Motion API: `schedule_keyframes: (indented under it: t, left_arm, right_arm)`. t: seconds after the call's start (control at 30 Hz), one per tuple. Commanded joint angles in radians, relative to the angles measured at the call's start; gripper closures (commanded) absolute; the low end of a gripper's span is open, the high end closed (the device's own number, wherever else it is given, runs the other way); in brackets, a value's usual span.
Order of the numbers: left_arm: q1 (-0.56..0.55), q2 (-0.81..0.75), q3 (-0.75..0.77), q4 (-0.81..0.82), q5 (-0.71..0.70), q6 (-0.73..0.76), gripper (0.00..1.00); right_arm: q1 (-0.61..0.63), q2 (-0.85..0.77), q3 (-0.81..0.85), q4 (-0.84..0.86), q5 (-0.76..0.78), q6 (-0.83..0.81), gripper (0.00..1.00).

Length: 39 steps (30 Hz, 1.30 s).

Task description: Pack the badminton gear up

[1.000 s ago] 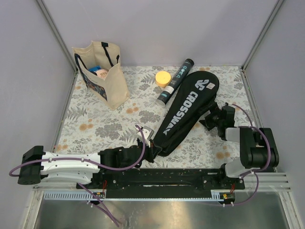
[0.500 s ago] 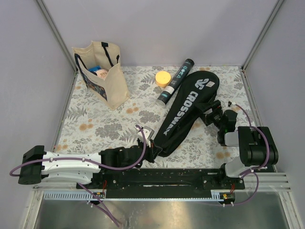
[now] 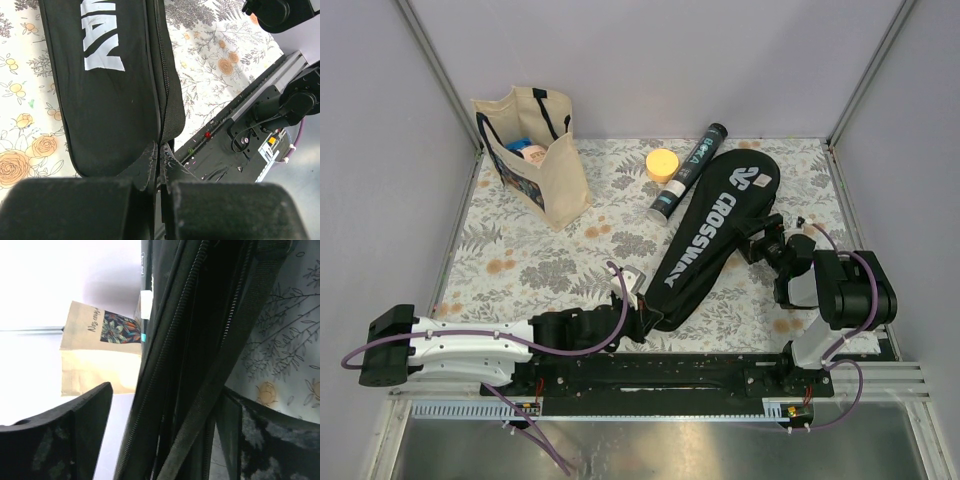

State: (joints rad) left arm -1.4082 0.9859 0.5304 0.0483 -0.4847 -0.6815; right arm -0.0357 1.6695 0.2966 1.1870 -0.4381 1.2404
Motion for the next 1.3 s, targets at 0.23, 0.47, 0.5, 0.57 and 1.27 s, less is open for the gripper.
schedule_keyframes:
  t: [0.23, 0.47, 0.5, 0.57, 1.27]
  left_arm:
    - [0.003, -0.044, 0.062, -0.014, -0.058, 0.207, 0.54]
    - [-0.008, -0.047, 0.122, -0.072, -0.014, 0.529, 0.36]
    - [-0.021, -0.049, 0.096, -0.053, -0.002, 0.568, 0.35]
    - [-0.058, -0.046, 0.05, 0.043, 0.008, 0.634, 0.34]
    - [-0.265, 0.367, -0.007, 0.464, -0.218, 0.737, 0.2]
  right_arm:
    - [0.0, -0.146, 0.096, -0.251, -0.065, 0.013, 0.96]
    - [0.002, -0.462, 0.208, -0.942, 0.044, -0.12, 1.0]
    - [0.002, -0.502, 0.226, -1.025, 0.079, -0.125, 1.0]
    - [0.002, -0.574, 0.254, -1.125, 0.126, -0.11, 1.0]
    - [0.002, -0.544, 0.418, -1.347, 0.259, 0.044, 1.0]
